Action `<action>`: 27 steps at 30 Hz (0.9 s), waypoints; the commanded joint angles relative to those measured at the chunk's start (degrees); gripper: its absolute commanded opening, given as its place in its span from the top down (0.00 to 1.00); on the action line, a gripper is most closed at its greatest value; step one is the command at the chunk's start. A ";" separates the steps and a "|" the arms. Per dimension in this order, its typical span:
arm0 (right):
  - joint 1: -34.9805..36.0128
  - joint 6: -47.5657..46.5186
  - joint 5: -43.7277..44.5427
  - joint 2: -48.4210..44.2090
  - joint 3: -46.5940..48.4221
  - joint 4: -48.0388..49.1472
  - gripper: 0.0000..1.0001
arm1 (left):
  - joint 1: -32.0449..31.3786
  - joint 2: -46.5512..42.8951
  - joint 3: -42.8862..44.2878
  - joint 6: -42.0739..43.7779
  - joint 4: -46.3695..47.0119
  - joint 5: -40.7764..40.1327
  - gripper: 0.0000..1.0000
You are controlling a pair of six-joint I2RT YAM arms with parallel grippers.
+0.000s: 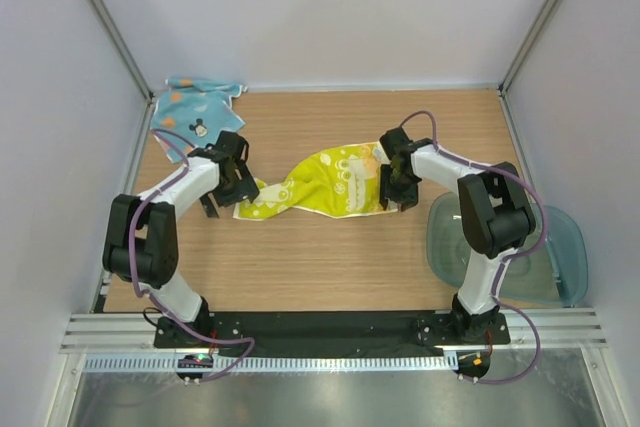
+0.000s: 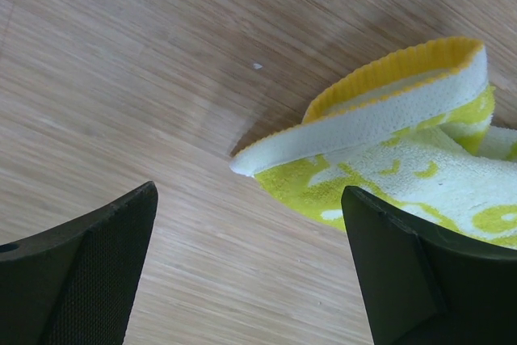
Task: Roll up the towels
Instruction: Flatten the towel
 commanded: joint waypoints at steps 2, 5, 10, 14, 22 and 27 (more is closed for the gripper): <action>-0.19 -0.06 -1.52 0.88 0.16 2.05 0.51 | 0.07 0.99 -1.00 -0.75 4.07 0.64 0.05; -0.19 0.03 -1.43 0.97 -0.19 2.23 0.61 | -0.02 1.17 -1.08 -0.66 4.33 0.38 0.06; -0.27 -0.15 -1.34 1.14 -0.80 2.67 0.76 | 0.07 1.52 -1.70 -1.01 5.30 -0.33 0.08; -0.36 -0.50 -1.52 1.49 -0.90 2.59 0.80 | 0.07 2.31 -1.96 -1.71 5.48 0.02 0.14; -0.36 -0.68 -1.61 1.93 -0.72 2.50 0.83 | 0.07 -0.24 -8.11 -3.47 7.75 0.20 0.26; -0.36 -0.85 -1.52 2.11 -0.37 2.23 0.85 | -0.02 0.99 -9.52 -3.73 9.87 1.87 0.42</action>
